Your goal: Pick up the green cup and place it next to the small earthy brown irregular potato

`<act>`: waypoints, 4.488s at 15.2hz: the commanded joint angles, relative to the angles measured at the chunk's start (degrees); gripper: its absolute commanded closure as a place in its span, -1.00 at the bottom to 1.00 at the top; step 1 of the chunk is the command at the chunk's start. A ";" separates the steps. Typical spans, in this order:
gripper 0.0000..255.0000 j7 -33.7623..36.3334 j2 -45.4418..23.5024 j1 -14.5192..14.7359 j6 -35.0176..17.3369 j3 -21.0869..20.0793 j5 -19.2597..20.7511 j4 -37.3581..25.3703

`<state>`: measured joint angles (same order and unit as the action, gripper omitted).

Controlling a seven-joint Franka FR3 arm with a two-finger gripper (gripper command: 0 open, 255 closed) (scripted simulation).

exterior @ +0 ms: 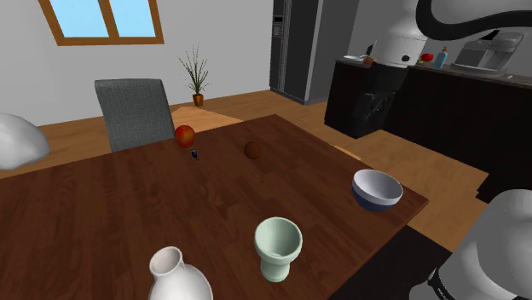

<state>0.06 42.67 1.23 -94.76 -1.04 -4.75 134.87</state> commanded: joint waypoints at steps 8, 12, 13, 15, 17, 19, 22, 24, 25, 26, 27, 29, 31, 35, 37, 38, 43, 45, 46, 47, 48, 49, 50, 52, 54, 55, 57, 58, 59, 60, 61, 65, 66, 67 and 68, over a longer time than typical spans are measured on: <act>-1.00 7.24 1.92 3.19 -10.61 -7.44 -5.40 9.76; -1.00 11.43 0.86 5.27 -17.38 -12.29 -8.67 13.70; -1.00 12.49 0.31 5.79 -19.16 -13.56 -9.46 14.48; -1.00 14.65 -1.13 6.78 -22.83 -16.18 -10.99 15.78; -1.00 16.84 -3.05 7.65 -26.65 -18.92 -12.39 16.72; -1.00 19.11 -5.44 8.34 -30.57 -21.76 -13.59 17.29; -1.00 22.73 -9.85 8.87 -36.63 -26.26 -14.75 17.45; -1.00 23.90 -11.96 8.80 -39.37 -27.90 -14.93 17.66; -1.00 23.94 -12.65 8.71 -40.37 -28.20 -14.96 17.96; -1.00 23.98 -13.36 8.61 -41.37 -28.50 -14.98 18.25; -1.00 24.04 -14.09 8.50 -42.38 -28.81 -14.99 18.53; -1.00 24.18 -15.61 8.24 -44.41 -29.43 -14.95 19.03; -1.00 24.31 -16.87 8.01 -46.03 -29.93 -14.87 19.39; -1.00 24.31 -16.88 8.01 -46.03 -29.93 -14.87 19.39; -1.00 24.31 -16.88 8.01 -46.03 -29.93 -14.86 19.39; -1.00 24.31 -16.88 8.01 -46.03 -29.93 -14.86 19.39; 1.00 24.31 -16.87 8.01 -46.02 -29.93 -14.86 19.38; 1.00 24.31 -16.87 8.01 -46.02 -29.93 -14.86 19.39; 1.00 24.31 -16.87 8.01 -46.02 -29.93 -14.86 19.39; 1.00 24.32 -16.87 8.01 -46.03 -29.93 -14.86 19.39; 1.00 24.31 -16.88 8.01 -46.03 -29.93 -14.86 19.39; 1.00 24.31 -16.88 8.01 -46.03 -29.93 -14.87 19.39; 1.00 24.27 -16.24 8.08 -45.03 -29.67 -14.84 19.01; 1.00 24.22 -15.07 8.17 -43.06 -29.15 -14.75 18.20; 1.00 24.19 -13.98 8.23 -41.12 -28.66 -14.61 17.34; 1.00 24.19 -13.46 8.26 -40.16 -28.41 -14.53 16.89; 1.00 24.19 -12.50 8.28 -38.28 -27.93 -14.35 15.96; 1.00 24.19 -12.06 8.29 -37.35 -27.70 -14.26 15.47; 1.00 24.20 -11.63 8.28 -36.44 -27.47 -14.15 14.97; 1.00 24.21 -11.23 8.28 -35.53 -27.24 -14.04 14.47; 1.00 24.22 -10.84 8.27 -34.63 -27.02 -13.93 13.95; 1.00 24.30 -9.50 8.19 -31.11 -26.16 -13.45 11.75; 1.00 24.33 -9.22 8.16 -30.24 -25.95 -13.32 11.18; 1.00 24.36 -8.95 8.13 -29.39 -25.75 -13.19 10.59; 1.00 24.38 -8.70 8.09 -28.55 -25.55 -13.07 9.99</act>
<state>24.53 33.57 9.36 -124.30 -26.93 -17.96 145.44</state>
